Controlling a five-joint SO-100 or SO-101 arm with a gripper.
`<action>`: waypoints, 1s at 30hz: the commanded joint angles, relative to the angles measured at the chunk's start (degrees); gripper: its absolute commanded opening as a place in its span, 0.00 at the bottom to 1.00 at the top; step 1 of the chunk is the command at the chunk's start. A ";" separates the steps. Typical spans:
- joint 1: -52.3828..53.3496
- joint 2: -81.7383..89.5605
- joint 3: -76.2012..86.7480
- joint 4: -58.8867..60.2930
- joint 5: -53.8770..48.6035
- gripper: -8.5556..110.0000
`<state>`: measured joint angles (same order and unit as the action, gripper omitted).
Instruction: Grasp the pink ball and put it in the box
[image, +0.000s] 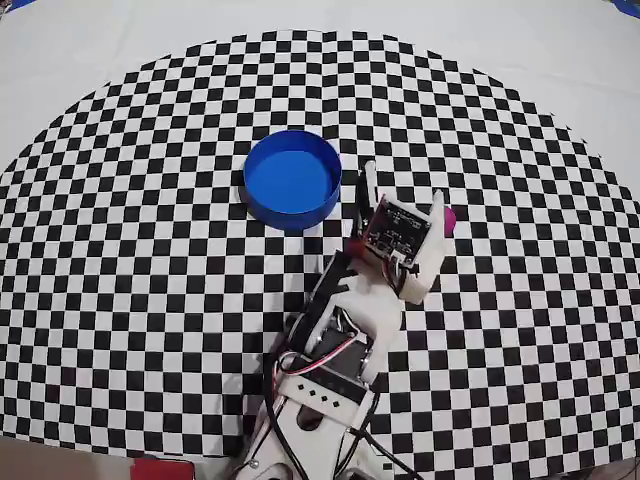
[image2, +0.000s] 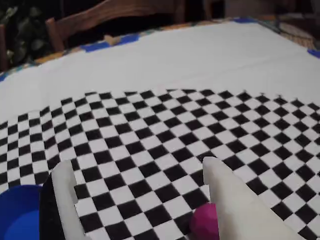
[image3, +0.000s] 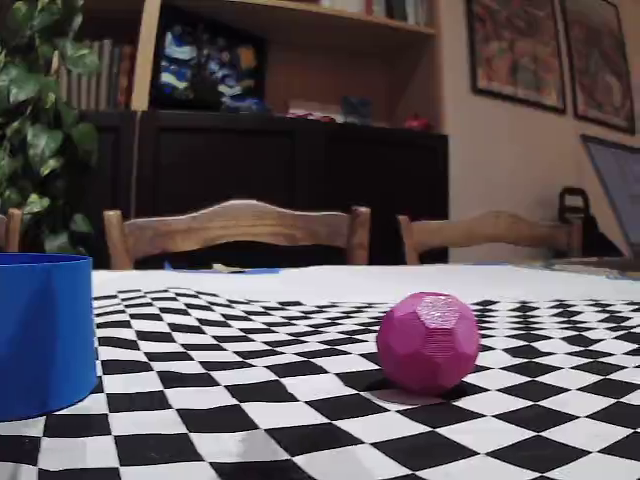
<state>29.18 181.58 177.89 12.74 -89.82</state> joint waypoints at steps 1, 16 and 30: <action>1.76 -0.70 0.44 -1.05 -0.62 0.32; 6.33 -1.23 0.44 -0.79 -0.62 0.32; 6.94 -8.44 0.00 -5.10 -0.18 0.32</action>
<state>35.51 175.34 177.89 9.49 -89.82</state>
